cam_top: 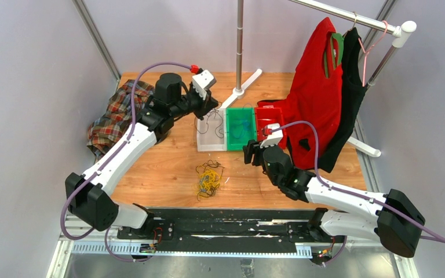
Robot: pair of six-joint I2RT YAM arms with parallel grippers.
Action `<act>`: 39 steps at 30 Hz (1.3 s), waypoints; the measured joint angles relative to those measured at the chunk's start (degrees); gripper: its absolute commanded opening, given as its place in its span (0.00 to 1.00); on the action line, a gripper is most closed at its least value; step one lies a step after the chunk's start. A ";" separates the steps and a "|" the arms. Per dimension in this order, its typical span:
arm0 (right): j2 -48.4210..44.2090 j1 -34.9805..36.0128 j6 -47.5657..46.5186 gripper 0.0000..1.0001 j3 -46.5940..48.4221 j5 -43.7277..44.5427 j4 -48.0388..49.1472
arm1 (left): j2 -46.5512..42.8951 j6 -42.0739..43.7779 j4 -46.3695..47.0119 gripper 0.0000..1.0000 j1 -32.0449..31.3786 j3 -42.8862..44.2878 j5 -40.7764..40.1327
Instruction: Untangle the cables
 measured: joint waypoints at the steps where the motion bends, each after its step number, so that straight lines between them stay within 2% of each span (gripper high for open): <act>1: 0.00 0.00 0.11 0.62 0.00 0.00 -0.09 | 0.33 0.35 -0.52 0.00 0.00 0.02 0.09; 11: 0.00 -0.09 1.18 0.61 0.00 0.00 -0.59 | 8.35 2.27 -7.89 0.00 -0.68 3.63 1.40; 18: 0.00 -2.19 1.29 0.61 0.00 -0.50 -0.59 | 12.57 3.74 -9.14 0.00 -0.98 3.63 -0.83; 30: 0.72 -4.24 1.33 0.60 0.04 -2.16 -0.98 | 21.55 11.34 -3.72 0.01 -2.01 2.91 -16.13; 32: 1.03 -4.26 1.33 0.60 0.07 -2.40 -1.25 | 22.73 12.48 -2.86 0.08 -2.01 2.91 -17.99; 35: 1.11 -4.26 1.33 0.59 0.33 -2.69 -1.99 | 24.04 13.77 -2.16 0.26 -2.16 2.91 -19.89; 38: 1.07 -4.26 1.27 0.59 1.31 -3.02 -3.08 | 24.85 14.21 -2.43 0.64 -2.40 2.97 -20.92; 39: 1.07 -4.26 1.20 0.59 1.68 -3.06 -3.34 | 24.87 14.67 -2.75 0.71 -2.49 2.99 -21.09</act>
